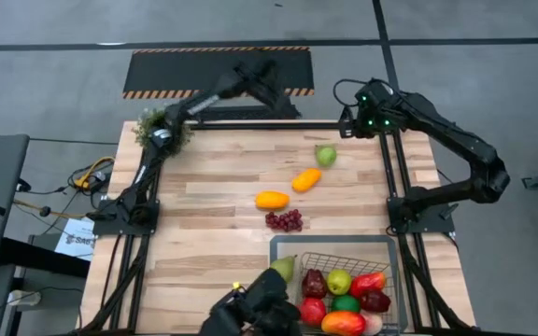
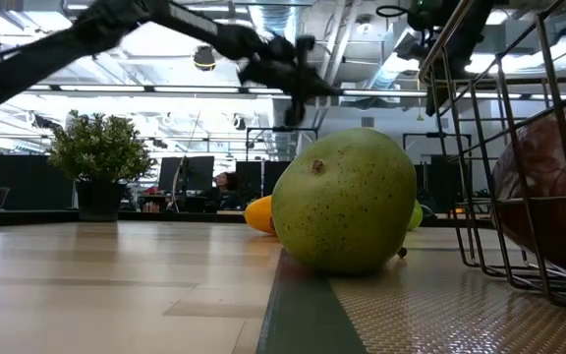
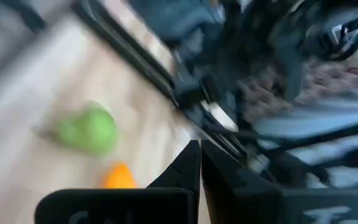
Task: Build produce basket
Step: Put the top pear into the wire basket
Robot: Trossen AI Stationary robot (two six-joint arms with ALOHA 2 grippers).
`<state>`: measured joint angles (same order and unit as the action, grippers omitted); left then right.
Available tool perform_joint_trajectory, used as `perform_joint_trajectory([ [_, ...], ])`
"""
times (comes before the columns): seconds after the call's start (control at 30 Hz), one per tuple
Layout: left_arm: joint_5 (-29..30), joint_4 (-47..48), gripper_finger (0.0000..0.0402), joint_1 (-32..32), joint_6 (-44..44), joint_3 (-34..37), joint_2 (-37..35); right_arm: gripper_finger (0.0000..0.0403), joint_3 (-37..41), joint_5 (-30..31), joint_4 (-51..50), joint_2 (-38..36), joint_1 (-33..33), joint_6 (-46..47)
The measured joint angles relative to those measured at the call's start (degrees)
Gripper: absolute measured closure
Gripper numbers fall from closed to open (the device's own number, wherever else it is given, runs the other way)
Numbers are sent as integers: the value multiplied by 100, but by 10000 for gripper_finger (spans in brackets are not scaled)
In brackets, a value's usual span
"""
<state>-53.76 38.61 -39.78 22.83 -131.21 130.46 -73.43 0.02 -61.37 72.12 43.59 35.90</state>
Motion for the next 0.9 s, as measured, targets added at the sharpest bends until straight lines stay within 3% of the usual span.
perform_joint_trajectory([
  [0.2,76,293,401,-61,-486,49,-331,402,-8,14,363,1064,203,-35],
  [0.33,353,499,401,-82,-703,34,-1117,402,-238,-352,350,2043,191,-162],
  [0.7,1237,1711,401,-118,-1861,3,-2206,402,-1404,-570,-1161,3673,442,-985],
  [0.9,1779,2599,401,-132,-2357,53,-2241,402,-2189,-892,-2078,4318,352,-1461],
])
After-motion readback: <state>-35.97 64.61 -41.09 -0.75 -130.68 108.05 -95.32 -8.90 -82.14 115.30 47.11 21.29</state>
